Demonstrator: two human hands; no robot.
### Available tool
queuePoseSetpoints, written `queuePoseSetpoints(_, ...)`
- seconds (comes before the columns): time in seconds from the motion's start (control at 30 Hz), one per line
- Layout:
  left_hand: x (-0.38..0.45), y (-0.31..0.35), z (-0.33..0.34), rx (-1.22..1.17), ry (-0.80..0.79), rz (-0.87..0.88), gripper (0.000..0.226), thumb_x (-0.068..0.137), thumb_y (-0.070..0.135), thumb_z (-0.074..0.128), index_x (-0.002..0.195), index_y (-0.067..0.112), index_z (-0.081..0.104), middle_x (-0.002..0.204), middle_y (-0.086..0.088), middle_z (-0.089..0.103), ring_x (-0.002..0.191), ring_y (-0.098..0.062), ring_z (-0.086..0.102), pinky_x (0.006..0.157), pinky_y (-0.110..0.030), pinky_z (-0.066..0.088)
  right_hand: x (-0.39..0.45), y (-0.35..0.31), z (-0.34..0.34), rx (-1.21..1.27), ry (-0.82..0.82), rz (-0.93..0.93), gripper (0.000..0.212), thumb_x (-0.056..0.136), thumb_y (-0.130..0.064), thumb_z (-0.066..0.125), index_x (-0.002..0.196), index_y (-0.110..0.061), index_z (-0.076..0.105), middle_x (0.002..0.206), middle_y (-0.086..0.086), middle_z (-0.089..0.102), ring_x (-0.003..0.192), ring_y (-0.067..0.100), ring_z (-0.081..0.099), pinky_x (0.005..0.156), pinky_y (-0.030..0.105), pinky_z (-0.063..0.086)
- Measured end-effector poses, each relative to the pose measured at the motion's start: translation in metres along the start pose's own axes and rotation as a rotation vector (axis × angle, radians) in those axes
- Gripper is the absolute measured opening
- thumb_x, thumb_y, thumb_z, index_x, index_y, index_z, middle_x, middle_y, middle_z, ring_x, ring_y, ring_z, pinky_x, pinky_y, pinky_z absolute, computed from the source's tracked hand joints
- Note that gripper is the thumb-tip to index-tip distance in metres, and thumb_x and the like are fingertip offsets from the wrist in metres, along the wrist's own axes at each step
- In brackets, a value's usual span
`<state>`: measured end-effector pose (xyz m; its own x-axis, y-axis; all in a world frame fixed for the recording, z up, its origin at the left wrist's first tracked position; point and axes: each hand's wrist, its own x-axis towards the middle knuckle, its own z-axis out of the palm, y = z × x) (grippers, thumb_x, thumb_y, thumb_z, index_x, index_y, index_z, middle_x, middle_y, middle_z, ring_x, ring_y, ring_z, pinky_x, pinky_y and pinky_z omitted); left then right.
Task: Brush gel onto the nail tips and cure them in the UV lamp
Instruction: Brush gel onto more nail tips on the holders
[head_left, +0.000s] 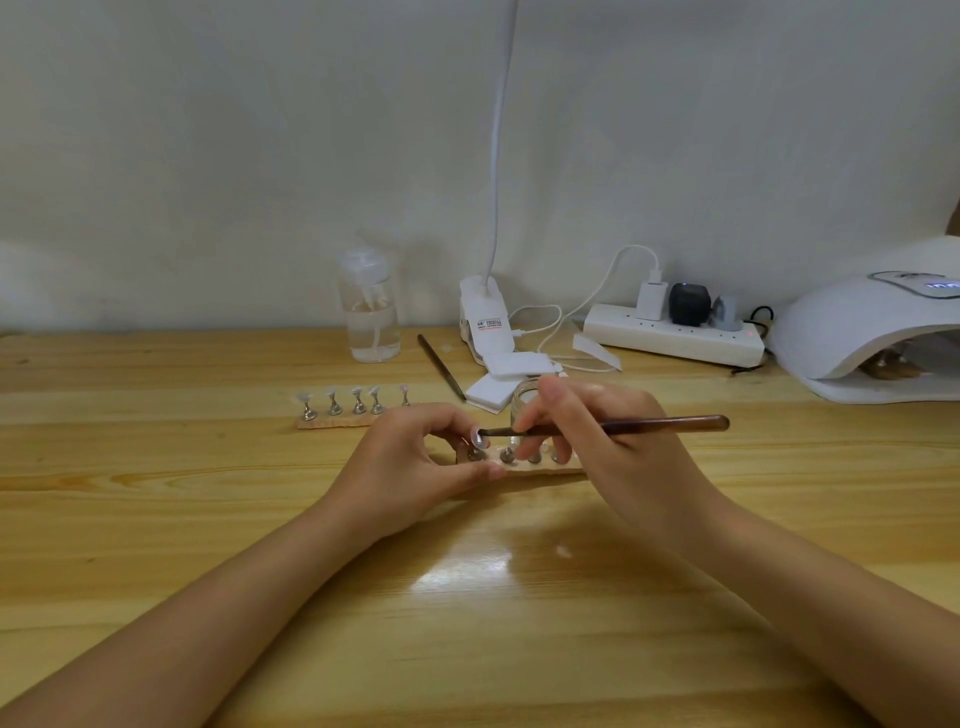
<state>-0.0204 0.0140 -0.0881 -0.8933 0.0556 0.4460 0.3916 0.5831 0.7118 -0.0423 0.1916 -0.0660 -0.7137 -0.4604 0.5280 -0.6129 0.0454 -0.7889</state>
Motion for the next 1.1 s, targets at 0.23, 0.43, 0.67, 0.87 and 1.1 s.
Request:
queuePoseSetpoints(0.23,-0.001,0.000,0.000,-0.010,-0.010,0.011,0.025,0.061,0.019,0.082,0.065,0.032,0.061,0.062,0.019,0.063,0.066,0.004,0.058,0.065,-0.007,0.041,0.000,0.001,0.000,0.093,0.091,-0.010,0.047,0.091,-0.036,0.041,0.065,-0.008,0.067,0.051,0.008,0.063,0.045,0.004,0.055,0.052,0.008,0.038)
queuePoseSetpoints(0.43,0.000,-0.002,0.000,0.013,0.001,-0.001,0.026,0.061,0.020,0.083,0.064,0.032,0.060,0.061,0.017,0.062,0.067,0.006,0.058,0.065,-0.005,0.040,0.002,0.003,-0.002,0.119,0.217,0.037,0.051,0.086,-0.041,0.040,0.065,-0.003,0.067,0.051,0.006,0.062,0.043,0.004,0.054,0.049,0.009,0.039)
queuePoseSetpoints(0.67,0.001,-0.005,0.001,-0.013,-0.002,-0.027,0.024,0.060,0.023,0.082,0.064,0.032,0.061,0.065,0.019,0.063,0.068,0.003,0.059,0.065,-0.013,0.047,0.000,0.002,-0.004,0.164,0.239,0.041,0.052,0.085,-0.041,0.041,0.054,-0.004,0.063,0.042,0.008,0.056,0.035,0.008,0.050,0.046,0.007,0.037)
queuePoseSetpoints(0.87,0.000,-0.005,0.000,-0.041,-0.015,-0.054,0.022,0.060,0.021,0.081,0.068,0.030,0.062,0.069,0.012,0.065,0.069,0.004,0.060,0.068,-0.015,0.050,0.003,0.005,-0.013,0.135,0.354,0.040,0.055,0.085,-0.043,0.038,0.057,-0.003,0.064,0.043,0.011,0.057,0.036,0.008,0.050,0.047,0.007,0.037)
queuePoseSetpoints(1.1,0.001,-0.003,0.000,-0.065,-0.022,-0.078,0.021,0.061,0.017,0.081,0.069,0.027,0.063,0.070,0.009,0.066,0.067,0.004,0.061,0.066,-0.009,0.048,0.003,0.010,-0.013,0.121,0.328,0.059,0.056,0.084,-0.044,0.040,0.051,-0.005,0.061,0.038,0.011,0.052,0.033,0.010,0.048,0.051,0.004,0.039)
